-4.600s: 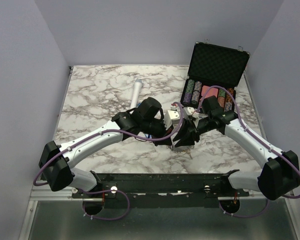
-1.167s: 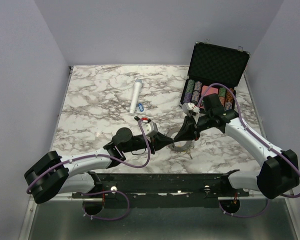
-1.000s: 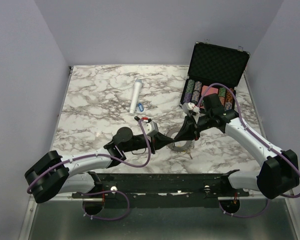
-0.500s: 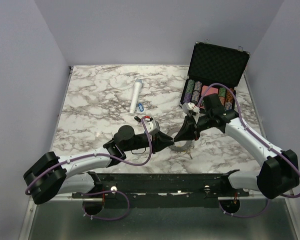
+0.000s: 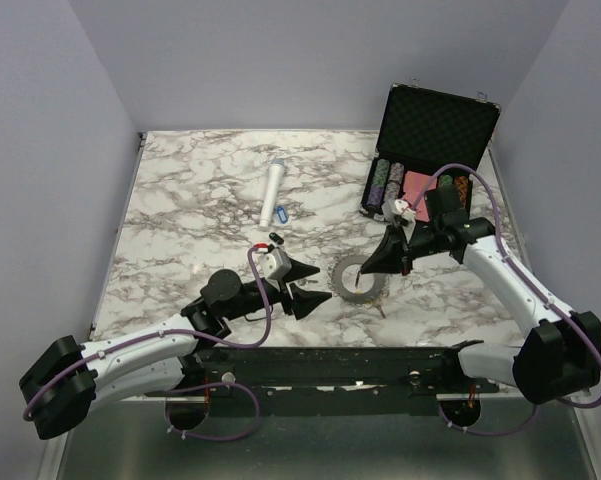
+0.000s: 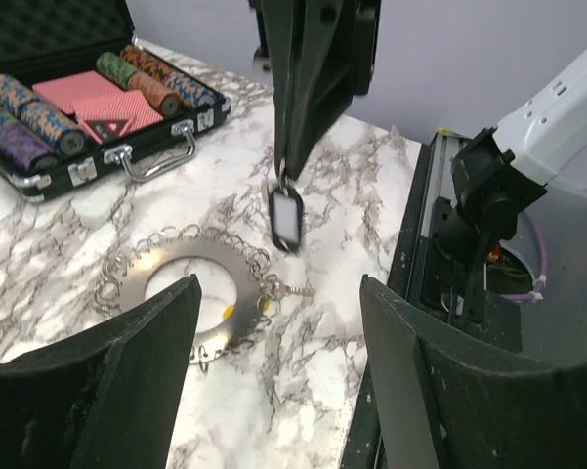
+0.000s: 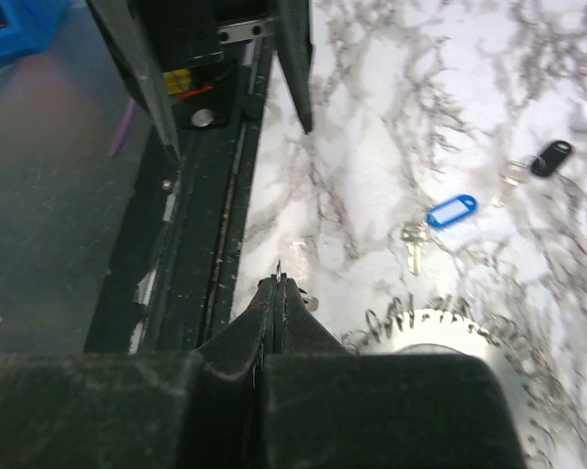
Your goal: Put the keys on the keyring
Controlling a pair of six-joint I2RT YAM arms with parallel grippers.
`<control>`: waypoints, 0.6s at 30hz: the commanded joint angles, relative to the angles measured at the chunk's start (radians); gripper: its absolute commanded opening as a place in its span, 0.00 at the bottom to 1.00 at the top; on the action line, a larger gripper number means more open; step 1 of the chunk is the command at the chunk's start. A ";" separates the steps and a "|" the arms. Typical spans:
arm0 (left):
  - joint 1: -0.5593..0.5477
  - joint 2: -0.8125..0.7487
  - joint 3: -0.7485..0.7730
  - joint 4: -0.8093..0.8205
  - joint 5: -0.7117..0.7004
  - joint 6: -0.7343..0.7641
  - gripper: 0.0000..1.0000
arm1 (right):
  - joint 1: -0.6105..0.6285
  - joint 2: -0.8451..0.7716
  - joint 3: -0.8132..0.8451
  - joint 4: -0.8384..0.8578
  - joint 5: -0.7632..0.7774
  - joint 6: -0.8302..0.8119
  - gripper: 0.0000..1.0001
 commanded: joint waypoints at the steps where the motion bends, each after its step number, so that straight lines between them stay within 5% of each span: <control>1: 0.001 -0.050 -0.019 -0.063 -0.028 -0.047 0.74 | -0.077 -0.073 0.050 -0.074 0.078 -0.039 0.00; 6: 0.003 -0.162 -0.004 -0.207 -0.120 -0.051 0.77 | -0.207 -0.084 0.118 -0.287 0.262 -0.135 0.00; 11: 0.003 -0.282 0.019 -0.360 -0.208 -0.085 0.87 | -0.478 -0.027 0.166 -0.585 0.338 -0.408 0.00; 13: 0.003 -0.340 0.039 -0.451 -0.263 -0.117 0.99 | -0.566 -0.007 0.151 -0.622 0.400 -0.465 0.00; 18: 0.004 -0.481 0.152 -0.725 -0.366 -0.116 0.99 | -0.714 0.023 0.100 -0.613 0.542 -0.508 0.00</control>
